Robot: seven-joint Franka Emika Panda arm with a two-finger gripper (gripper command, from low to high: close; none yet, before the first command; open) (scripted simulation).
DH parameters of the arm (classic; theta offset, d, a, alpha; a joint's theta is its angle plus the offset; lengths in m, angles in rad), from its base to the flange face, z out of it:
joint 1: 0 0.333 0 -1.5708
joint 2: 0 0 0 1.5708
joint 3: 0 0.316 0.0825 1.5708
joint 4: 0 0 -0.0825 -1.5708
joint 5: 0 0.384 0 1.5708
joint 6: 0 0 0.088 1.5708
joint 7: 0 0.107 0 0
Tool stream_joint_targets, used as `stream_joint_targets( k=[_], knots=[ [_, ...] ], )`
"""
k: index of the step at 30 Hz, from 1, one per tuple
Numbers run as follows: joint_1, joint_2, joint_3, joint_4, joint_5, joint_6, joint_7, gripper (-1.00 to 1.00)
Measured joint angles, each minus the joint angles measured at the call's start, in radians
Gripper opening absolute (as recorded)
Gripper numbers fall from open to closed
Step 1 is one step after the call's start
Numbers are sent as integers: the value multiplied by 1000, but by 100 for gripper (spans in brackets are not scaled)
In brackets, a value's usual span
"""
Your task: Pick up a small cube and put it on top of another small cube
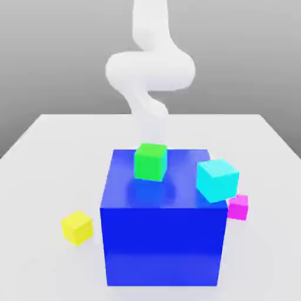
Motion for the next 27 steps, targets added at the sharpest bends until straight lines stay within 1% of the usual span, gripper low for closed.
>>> stream_joint_targets(
  k=[13, 17, 20, 22, 23, 24, 25, 27],
  knots=[
    [132, 406, 375, -363, 157, 321, 455, 0],
    [168, 537, 485, -476, 184, 429, 626, 0],
    [186, 628, 558, -555, 181, 505, 759, 0],
    [179, 678, 601, -598, 165, 550, 846, 0],
    [168, 705, 605, -605, 120, 572, 895, 0],
    [153, 736, 595, -605, 48, 595, 954, 0],
    [173, 769, 553, -601, -39, 618, 1021, 0],
    [265, 833, 417, -587, -214, 660, 1149, 0]
  ],
)
